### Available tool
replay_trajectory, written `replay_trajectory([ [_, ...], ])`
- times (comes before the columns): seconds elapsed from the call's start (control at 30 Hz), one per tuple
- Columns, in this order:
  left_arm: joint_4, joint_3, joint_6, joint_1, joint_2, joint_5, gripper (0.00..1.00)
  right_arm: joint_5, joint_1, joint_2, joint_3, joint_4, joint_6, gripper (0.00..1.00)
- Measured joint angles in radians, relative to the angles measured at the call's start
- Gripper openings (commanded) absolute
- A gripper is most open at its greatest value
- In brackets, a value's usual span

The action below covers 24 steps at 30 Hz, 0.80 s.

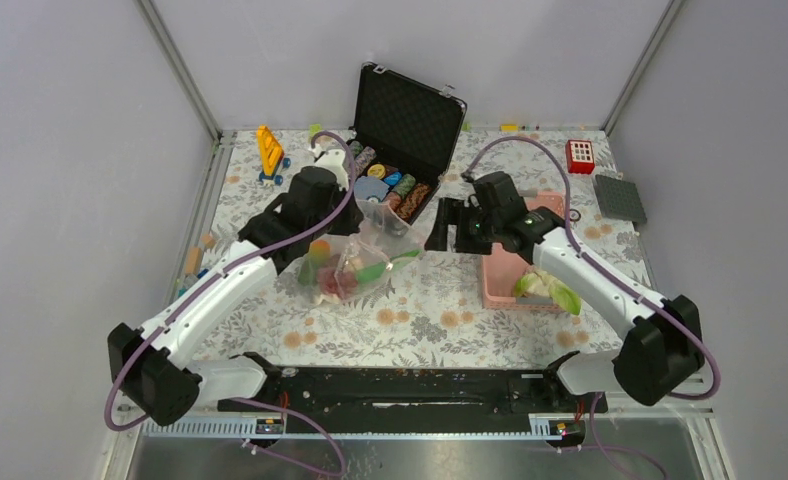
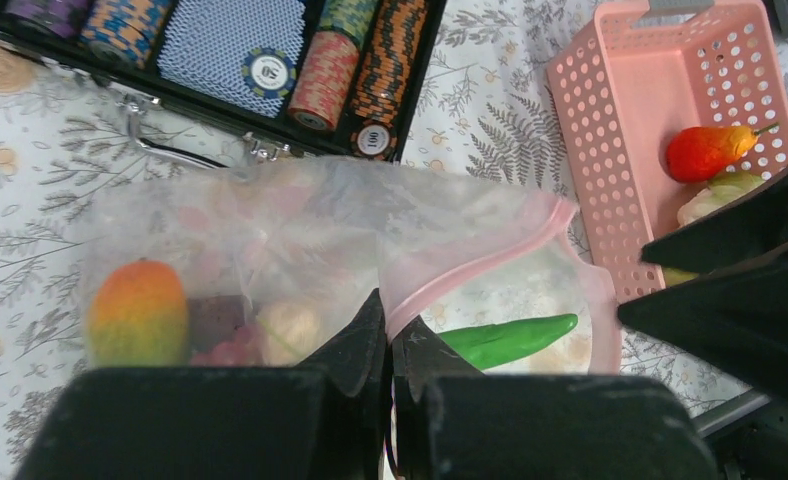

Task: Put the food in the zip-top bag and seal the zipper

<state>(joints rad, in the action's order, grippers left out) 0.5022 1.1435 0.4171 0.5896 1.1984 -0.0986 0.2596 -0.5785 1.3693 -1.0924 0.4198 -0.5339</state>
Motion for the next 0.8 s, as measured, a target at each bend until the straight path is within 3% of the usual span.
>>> replay_trajectory([
  [0.1,-0.013,0.0,0.003,-0.001,0.04,0.033,0.0,-0.09,0.057,-0.045,0.002,0.051,0.019,1.0],
  [0.27,-0.03,0.0,0.009,-0.001,0.062,0.069,0.0,-0.394,0.116,-0.176,0.006,0.126,0.044,1.0],
  [0.37,-0.042,0.0,0.01,-0.002,0.062,0.089,0.0,-0.501,0.179,-0.185,0.015,0.149,0.051,1.0],
  [0.57,-0.055,-0.001,0.009,-0.002,0.061,0.116,0.0,-0.639,0.32,-0.037,0.026,0.188,0.052,1.0],
  [0.8,-0.062,-0.01,0.009,-0.002,0.06,0.126,0.0,-0.634,0.441,0.141,0.016,0.179,0.051,1.0],
])
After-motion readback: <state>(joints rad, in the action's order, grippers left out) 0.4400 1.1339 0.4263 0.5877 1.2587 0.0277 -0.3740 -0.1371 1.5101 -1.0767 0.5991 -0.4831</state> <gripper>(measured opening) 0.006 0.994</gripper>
